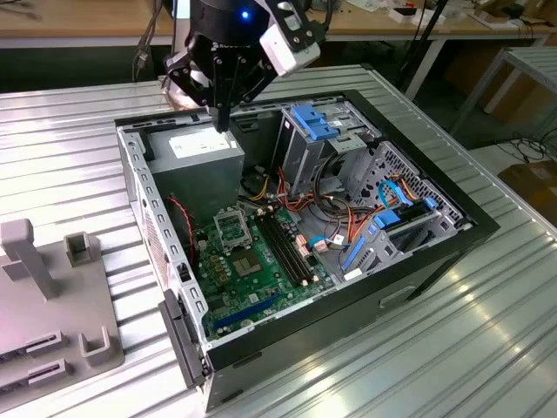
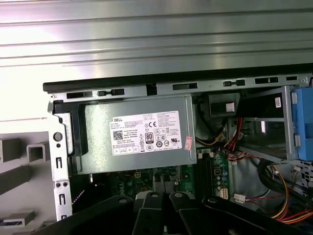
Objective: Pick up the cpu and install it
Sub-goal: 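Reach for the cpu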
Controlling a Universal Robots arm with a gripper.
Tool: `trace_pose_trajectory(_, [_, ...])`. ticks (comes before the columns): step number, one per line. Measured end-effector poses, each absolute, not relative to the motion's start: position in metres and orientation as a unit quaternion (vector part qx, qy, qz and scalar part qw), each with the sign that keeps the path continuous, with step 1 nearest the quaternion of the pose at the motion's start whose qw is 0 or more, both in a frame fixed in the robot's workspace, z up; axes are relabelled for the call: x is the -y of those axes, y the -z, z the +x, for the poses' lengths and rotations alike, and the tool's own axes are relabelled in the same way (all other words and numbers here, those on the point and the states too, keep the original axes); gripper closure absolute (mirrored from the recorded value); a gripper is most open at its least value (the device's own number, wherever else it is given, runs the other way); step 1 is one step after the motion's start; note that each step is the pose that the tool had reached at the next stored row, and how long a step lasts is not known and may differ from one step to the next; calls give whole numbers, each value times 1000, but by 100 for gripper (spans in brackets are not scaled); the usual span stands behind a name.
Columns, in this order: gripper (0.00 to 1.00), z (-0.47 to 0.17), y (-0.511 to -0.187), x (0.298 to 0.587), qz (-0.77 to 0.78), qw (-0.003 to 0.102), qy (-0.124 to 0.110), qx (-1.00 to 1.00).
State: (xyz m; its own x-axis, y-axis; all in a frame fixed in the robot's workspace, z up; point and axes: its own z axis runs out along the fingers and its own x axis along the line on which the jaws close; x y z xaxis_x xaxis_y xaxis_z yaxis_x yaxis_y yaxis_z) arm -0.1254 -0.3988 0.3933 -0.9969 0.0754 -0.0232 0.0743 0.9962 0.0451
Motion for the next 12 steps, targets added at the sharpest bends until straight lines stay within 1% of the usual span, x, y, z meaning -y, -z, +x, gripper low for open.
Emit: trace_pose_trajectory(12, [89, -131, -393, 399, 37, 12, -22, -999])
